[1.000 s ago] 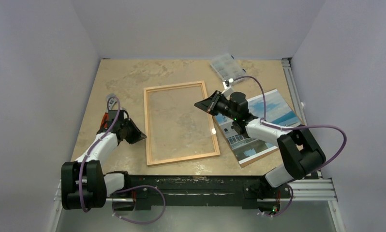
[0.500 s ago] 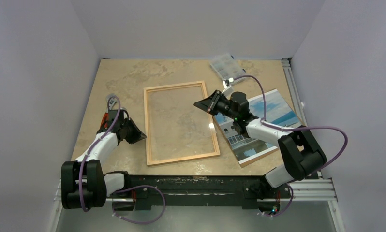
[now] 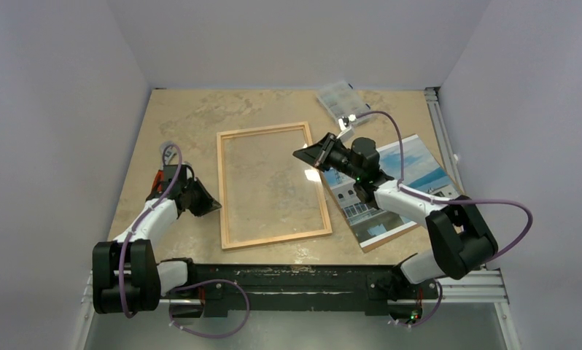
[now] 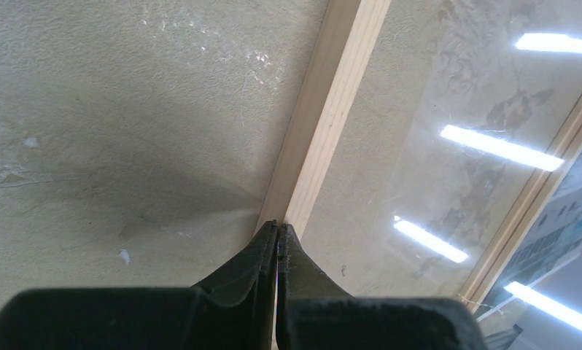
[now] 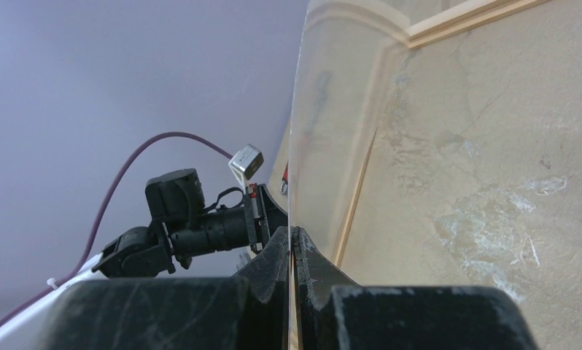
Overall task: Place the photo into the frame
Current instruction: Place the photo frame item in the photo frame.
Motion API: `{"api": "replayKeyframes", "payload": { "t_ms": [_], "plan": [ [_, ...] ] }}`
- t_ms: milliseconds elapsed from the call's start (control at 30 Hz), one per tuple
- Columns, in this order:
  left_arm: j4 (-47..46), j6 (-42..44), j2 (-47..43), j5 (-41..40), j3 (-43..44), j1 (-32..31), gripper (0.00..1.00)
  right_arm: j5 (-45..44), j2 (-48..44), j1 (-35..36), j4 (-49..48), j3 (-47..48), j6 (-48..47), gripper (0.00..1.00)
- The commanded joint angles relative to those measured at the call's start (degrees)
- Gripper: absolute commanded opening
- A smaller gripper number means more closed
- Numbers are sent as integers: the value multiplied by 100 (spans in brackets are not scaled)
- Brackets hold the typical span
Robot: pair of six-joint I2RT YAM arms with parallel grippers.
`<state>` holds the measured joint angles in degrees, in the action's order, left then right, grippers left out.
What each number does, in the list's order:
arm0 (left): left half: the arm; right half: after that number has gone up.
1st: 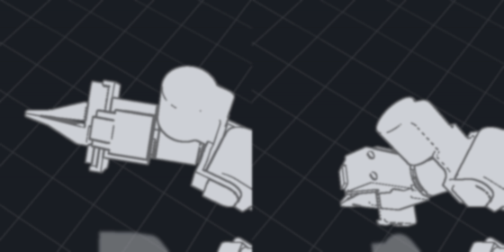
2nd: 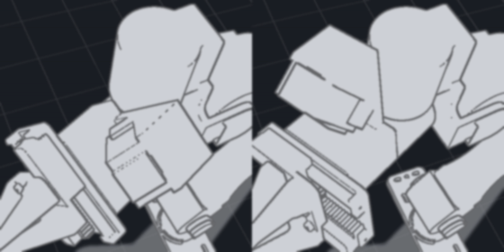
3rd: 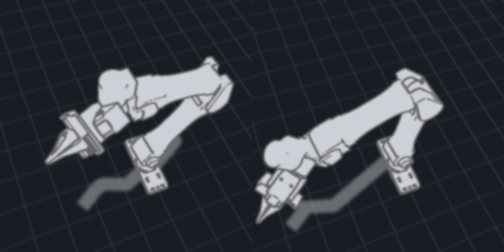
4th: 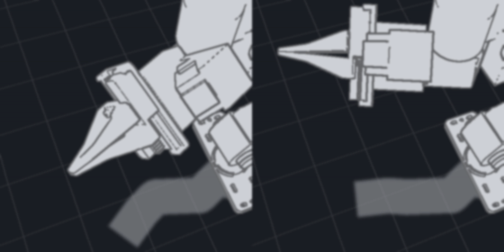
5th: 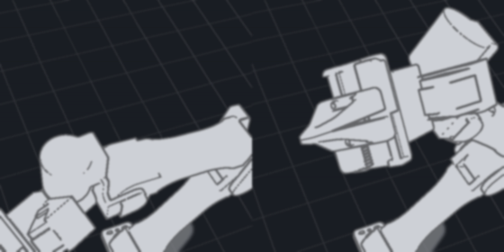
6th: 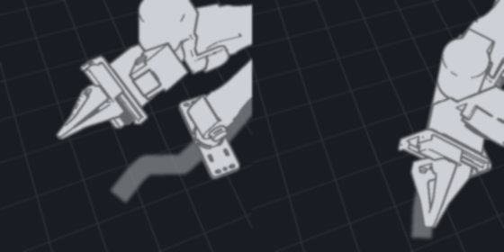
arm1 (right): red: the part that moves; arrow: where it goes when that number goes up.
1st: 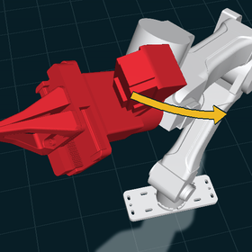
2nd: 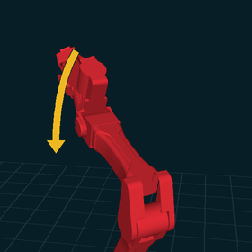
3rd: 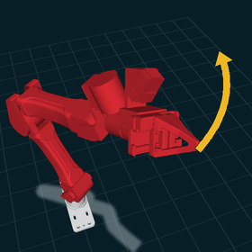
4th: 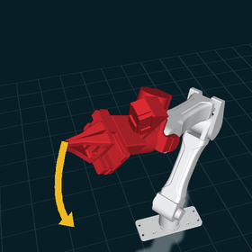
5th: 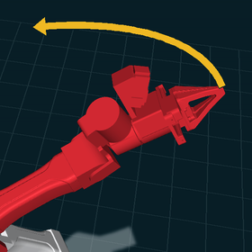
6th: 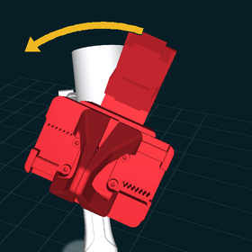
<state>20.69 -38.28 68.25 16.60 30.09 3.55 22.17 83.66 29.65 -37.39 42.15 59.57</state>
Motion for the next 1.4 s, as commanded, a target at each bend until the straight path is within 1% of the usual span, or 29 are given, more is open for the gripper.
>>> {"api": "replayKeyframes", "payload": {
  "t_ms": [0, 600, 1367],
  "plan": [
    [75, 178, 136, -117, 25, -33, 0, -48, -173, -16, -412, 293, 42, 0],
    [84, 190, 156, -110, 32, -37, 0, 208, 283, 34, -711, 616, 381, 0],
    [93, 198, 175, -97, 32, -33, 0, 180, 412, 202, -850, 461, 422, 0]
  ]
}}
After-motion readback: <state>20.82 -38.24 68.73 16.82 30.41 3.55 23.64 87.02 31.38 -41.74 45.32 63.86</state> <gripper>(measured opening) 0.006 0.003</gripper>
